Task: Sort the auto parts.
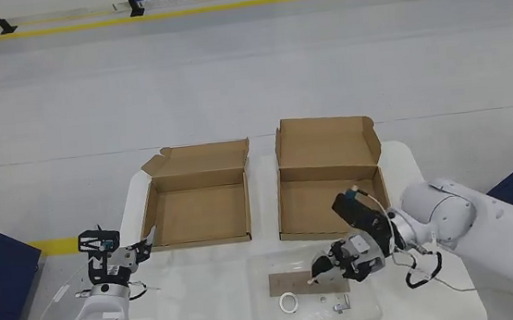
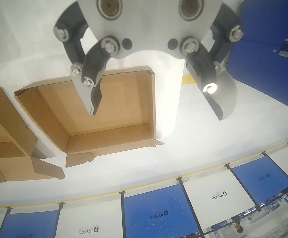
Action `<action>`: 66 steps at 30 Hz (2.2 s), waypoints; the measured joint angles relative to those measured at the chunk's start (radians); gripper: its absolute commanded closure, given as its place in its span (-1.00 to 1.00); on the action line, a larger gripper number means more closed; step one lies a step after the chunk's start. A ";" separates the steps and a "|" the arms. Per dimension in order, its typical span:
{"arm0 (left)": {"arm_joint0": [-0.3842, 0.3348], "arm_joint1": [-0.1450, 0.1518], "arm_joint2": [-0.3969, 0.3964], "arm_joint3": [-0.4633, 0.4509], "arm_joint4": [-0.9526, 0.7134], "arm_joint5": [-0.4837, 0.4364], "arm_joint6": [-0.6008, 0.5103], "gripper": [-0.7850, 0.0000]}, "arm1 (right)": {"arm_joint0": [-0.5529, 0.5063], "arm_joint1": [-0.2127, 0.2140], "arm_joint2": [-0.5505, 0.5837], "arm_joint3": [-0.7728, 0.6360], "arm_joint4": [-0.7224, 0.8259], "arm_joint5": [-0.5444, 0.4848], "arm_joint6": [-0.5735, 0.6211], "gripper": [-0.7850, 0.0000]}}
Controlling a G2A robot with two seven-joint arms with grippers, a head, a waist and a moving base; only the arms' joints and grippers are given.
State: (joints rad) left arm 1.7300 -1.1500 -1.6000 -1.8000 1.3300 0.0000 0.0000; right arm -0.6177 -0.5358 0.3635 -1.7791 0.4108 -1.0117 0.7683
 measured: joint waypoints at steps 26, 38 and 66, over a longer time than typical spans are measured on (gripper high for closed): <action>0.000 0.000 0.000 0.000 0.000 0.000 0.000 -1.00 | 0.093 -0.060 -0.007 -0.190 0.673 0.046 0.087 1.00; 0.000 0.000 0.000 0.000 0.000 0.000 0.000 -1.00 | -0.013 -0.099 0.071 -0.312 0.912 0.047 0.087 1.00; 0.000 0.000 0.000 0.000 0.000 0.000 0.000 -1.00 | -0.242 -0.173 0.382 -0.346 0.873 0.262 0.067 1.00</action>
State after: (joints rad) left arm 1.7300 -1.1500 -1.6000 -1.8000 1.3300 0.0000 0.0000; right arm -0.8600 -0.7083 0.7459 -2.1252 1.2841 -0.7495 0.8352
